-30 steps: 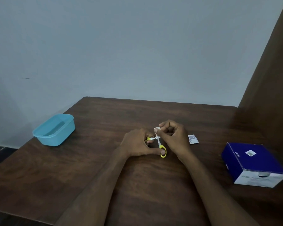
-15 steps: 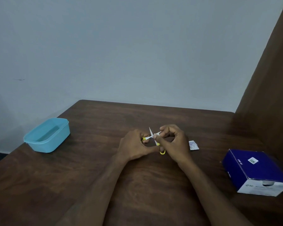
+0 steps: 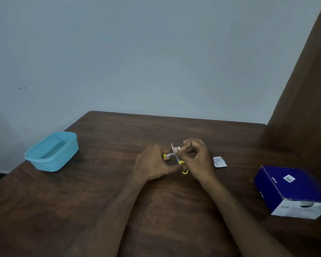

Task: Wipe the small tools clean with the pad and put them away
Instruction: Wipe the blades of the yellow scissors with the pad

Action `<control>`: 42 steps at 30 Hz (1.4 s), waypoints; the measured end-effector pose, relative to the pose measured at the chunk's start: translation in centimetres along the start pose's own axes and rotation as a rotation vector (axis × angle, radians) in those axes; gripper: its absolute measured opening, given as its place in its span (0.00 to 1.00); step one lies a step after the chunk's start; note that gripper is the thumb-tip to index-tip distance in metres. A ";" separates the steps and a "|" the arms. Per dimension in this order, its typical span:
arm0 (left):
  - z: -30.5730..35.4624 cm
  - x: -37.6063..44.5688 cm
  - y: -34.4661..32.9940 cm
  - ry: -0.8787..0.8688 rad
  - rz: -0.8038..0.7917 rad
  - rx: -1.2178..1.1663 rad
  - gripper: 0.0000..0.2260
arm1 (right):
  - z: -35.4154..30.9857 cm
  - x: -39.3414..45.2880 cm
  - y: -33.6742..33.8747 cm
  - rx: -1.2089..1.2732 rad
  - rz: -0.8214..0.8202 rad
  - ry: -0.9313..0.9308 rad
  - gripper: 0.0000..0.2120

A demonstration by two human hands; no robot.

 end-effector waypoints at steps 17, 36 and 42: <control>0.7 -0.2 0.0 -0.021 -0.004 0.025 0.40 | 0.3 1.1 3.3 0.103 0.169 -0.075 0.05; 0.8 0.2 -0.4 -0.058 -0.031 0.099 0.41 | -1.7 0.0 1.9 -0.134 0.139 -0.040 0.03; 1.1 -0.1 -0.1 -0.066 -0.021 0.092 0.41 | -3.5 -0.3 2.1 -0.239 0.159 0.041 0.02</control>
Point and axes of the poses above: each hand's wrist, its own x-axis towards the middle knuckle, its own y-axis out of the back of the hand, z = x × y, the point moved 10 cm from there along x, towards the middle knuckle, and after that the axes turned 2 degrees about -z, right-handed, at the moved point
